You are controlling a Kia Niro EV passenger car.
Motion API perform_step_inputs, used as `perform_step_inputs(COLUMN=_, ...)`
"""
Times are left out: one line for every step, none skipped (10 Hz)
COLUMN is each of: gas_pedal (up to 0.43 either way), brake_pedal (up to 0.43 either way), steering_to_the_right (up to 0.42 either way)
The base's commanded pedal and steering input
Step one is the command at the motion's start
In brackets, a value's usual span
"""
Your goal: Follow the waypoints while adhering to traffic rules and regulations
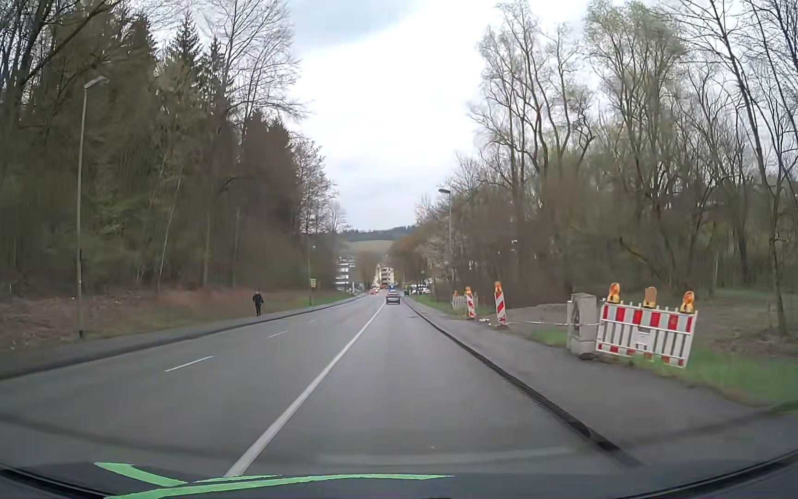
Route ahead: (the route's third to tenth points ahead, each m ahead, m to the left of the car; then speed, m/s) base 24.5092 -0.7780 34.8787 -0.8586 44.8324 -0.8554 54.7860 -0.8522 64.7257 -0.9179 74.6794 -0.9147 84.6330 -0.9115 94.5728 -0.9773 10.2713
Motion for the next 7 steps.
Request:
perform_step_inputs(gas_pedal=0.0, brake_pedal=0.0, steering_to_the_right=0.0)
perform_step_inputs(gas_pedal=0.0, brake_pedal=0.0, steering_to_the_right=0.0)
perform_step_inputs(gas_pedal=0.0, brake_pedal=0.0, steering_to_the_right=0.0)
perform_step_inputs(gas_pedal=0.0, brake_pedal=0.0, steering_to_the_right=0.0)
perform_step_inputs(gas_pedal=0.0, brake_pedal=0.0, steering_to_the_right=0.0)
perform_step_inputs(gas_pedal=0.0, brake_pedal=0.0, steering_to_the_right=0.0)
perform_step_inputs(gas_pedal=0.0, brake_pedal=0.0, steering_to_the_right=0.0)
